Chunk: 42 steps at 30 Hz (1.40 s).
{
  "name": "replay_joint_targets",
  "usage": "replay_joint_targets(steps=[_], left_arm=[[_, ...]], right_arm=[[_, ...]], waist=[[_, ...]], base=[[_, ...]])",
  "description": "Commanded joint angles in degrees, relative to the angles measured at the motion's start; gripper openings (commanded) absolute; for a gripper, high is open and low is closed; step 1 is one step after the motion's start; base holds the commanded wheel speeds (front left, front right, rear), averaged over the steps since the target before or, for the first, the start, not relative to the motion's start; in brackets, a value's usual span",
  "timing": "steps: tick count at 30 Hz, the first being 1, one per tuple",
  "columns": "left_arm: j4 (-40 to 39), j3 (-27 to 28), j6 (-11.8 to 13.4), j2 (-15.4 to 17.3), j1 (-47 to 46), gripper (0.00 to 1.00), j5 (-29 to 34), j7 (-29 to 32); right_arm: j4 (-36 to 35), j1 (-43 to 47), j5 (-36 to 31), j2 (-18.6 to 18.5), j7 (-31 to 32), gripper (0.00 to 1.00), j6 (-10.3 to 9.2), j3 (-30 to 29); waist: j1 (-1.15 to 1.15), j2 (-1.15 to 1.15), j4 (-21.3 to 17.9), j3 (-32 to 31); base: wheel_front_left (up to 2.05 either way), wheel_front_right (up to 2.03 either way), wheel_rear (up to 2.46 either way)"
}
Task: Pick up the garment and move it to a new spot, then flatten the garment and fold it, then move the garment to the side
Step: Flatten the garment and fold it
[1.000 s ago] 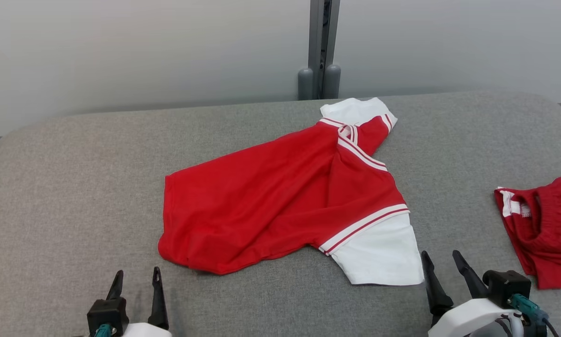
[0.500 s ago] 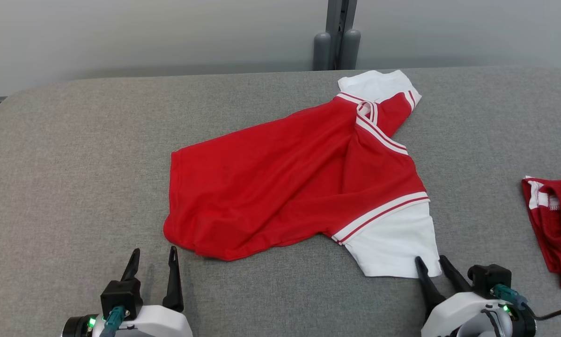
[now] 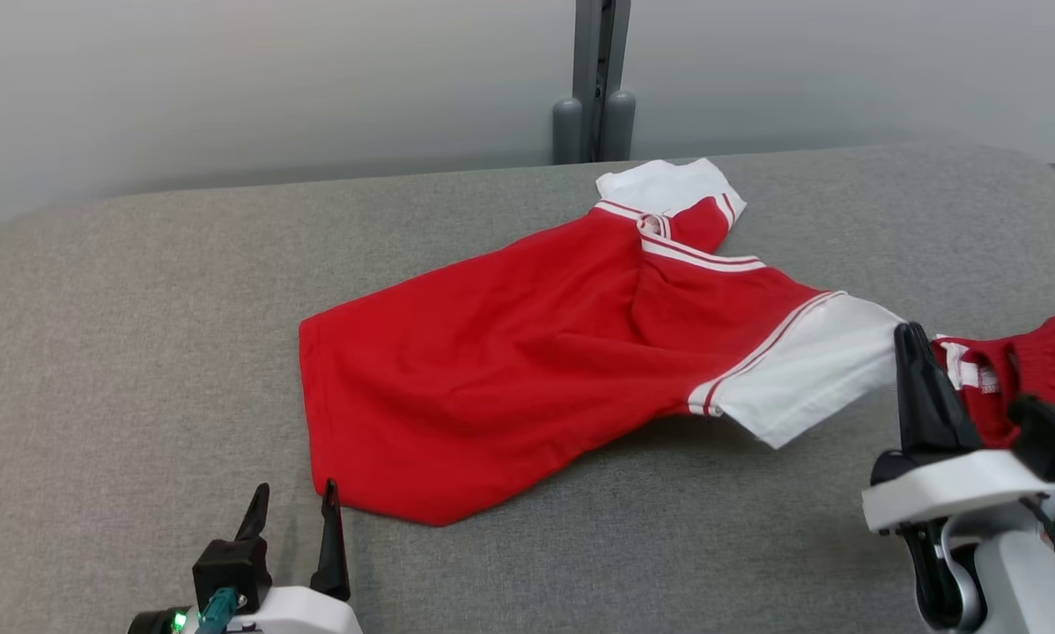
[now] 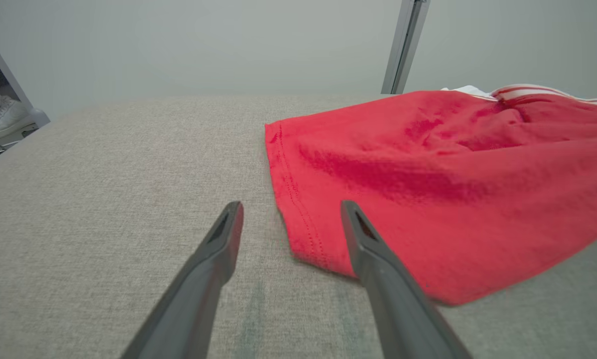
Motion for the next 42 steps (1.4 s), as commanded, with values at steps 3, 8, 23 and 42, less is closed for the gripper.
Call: replay_joint_targets(steps=[3,8,23,42], left_arm=[[0.85,-0.81,-0.16,0.23,0.72,1.00,-0.88,-0.07],[1.94,-1.73,-0.35,0.24,1.18,1.00,-1.71,-0.07],[4.37,-1.40,-0.27,0.25,-1.33,1.00,-4.36,-0.07],[4.31,-4.87,-2.21,0.23,-7.40,0.00,-12.37,-0.06]], right_arm=[[-0.62,3.71,-1.14,-0.18,0.02,0.00,0.00,-1.15],[3.24,7.46,-2.79,0.31,0.01,0.00,0.00,-0.84],[6.09,6.11,-6.51,1.71,0.02,1.00,0.00,-2.58],[3.45,3.96,-5.94,2.02,0.02,1.00,0.00,0.03]], waist=[[0.00,0.00,-0.71,-1.18],[0.00,0.00,-0.97,-1.22],[0.00,0.00,-2.76,1.26],[0.00,0.00,-6.59,5.23]], base=[[0.00,0.00,0.00],[0.00,0.00,0.00],[0.00,0.00,0.00],[0.00,0.00,0.00]])
